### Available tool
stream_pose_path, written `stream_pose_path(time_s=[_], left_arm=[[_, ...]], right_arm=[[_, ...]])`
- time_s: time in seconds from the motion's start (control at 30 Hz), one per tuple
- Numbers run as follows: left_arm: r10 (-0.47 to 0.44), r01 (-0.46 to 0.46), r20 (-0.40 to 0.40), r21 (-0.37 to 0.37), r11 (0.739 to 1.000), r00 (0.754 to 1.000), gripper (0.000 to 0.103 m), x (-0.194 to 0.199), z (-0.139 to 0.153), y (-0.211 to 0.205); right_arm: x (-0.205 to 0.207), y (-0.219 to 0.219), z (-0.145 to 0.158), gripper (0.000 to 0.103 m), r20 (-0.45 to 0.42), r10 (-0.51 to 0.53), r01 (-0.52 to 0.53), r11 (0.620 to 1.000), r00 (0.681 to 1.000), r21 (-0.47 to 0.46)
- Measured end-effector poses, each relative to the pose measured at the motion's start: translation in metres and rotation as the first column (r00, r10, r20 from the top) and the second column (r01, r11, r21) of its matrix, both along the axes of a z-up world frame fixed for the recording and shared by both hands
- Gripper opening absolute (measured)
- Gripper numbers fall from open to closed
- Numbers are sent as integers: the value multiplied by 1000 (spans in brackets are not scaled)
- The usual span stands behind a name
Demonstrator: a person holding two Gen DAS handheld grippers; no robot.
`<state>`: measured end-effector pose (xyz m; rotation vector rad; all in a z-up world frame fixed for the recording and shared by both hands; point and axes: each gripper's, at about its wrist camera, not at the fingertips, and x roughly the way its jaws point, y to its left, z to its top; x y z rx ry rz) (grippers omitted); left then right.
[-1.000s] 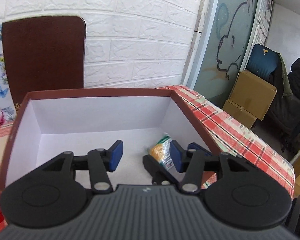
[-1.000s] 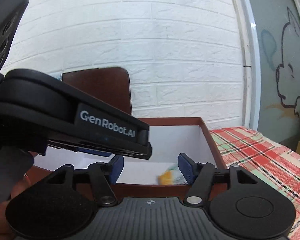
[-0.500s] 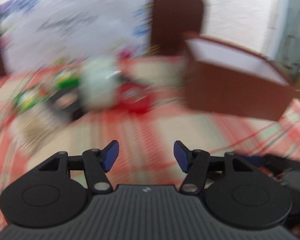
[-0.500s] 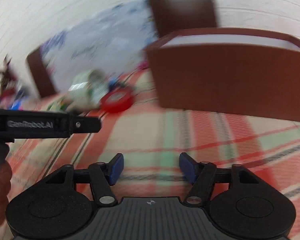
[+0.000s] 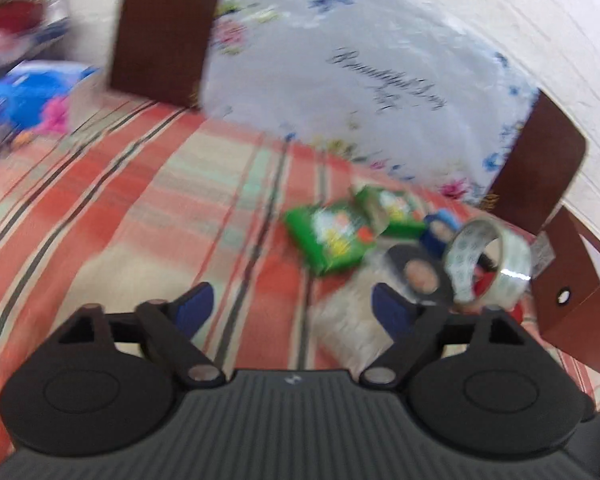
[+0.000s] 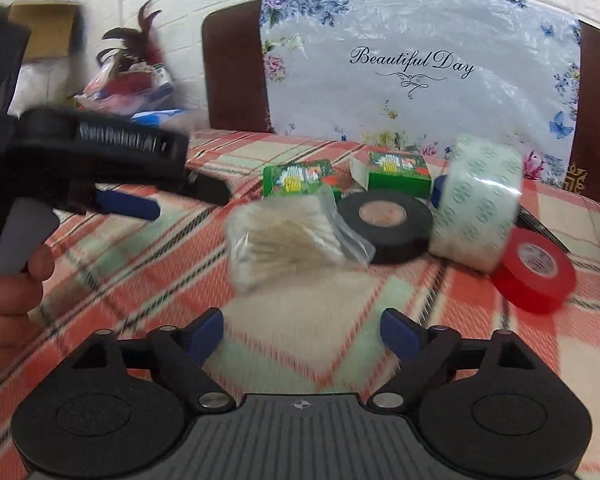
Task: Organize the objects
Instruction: 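Grasp the bag of cotton swabs with the left gripper and release it into the box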
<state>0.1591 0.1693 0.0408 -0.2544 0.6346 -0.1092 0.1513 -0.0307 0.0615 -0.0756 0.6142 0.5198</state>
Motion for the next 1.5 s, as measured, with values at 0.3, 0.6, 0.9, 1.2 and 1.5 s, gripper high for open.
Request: stream_pose_path(time_s=[0.3,0.6,0.9,1.2,1.5], left_arm=[[-154,152,-55,-39,988,987,47,14,-25,-28],[-213,208,-70,-74,975,974,47,-58,-23,-83],[-433,434,113,16,901,894,47,-52,56,-212],[-522,505,191,134,853,831,49,11,79,-331],[-471,462,64,120,879,880,52,40,52,-335]], right_arm=[[7,15,1,66,21,26,-25,999,999,-19],[-77,-44,0,65,74,-53,54,998,996,-16],[-90,-150,57,65,328,-317,320,946,890,44],[-19,-248,77,65,290,-496,469,868,818,161],[8,-265,57,74,236,-561,533,828,794,173]])
